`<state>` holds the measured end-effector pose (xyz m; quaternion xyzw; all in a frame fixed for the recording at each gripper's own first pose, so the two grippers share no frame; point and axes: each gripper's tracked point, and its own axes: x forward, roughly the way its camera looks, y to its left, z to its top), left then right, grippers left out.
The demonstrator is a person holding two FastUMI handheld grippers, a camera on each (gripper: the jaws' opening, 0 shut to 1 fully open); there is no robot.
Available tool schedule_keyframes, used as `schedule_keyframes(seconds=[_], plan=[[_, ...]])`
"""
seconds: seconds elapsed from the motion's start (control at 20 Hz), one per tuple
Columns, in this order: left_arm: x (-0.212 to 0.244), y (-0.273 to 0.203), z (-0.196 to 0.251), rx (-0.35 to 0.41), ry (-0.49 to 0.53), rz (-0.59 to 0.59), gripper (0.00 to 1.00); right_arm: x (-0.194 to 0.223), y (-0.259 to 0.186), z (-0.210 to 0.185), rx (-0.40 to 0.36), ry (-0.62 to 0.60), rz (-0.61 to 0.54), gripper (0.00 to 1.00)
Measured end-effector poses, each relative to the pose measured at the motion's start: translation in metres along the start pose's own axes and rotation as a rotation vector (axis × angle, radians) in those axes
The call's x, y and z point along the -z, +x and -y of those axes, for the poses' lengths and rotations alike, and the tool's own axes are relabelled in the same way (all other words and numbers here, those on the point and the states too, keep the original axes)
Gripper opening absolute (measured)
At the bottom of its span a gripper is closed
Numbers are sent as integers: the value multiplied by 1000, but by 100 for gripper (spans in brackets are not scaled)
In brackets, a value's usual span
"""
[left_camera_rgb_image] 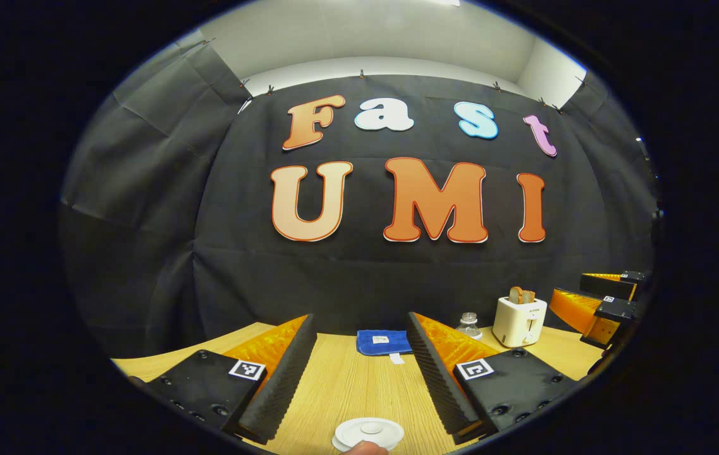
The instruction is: Open the teacup lid with one hand, grasp the water bottle and pour water into the teacup with the other hand; after pouring, place the water bottle on the coaster and then close the teacup lid.
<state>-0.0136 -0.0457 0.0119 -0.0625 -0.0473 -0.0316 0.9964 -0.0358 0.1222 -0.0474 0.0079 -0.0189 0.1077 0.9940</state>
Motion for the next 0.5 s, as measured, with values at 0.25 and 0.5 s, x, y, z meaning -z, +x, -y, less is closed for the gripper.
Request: schedule_keyframes(seconds=[0.25,0.5], plan=[[17,5,-15,-35,3,-31,94,11,1,6,34,-4,-15,98],[22,7,-11,-32,-8,-37,94,17,2,12,51,28,-11,99]])
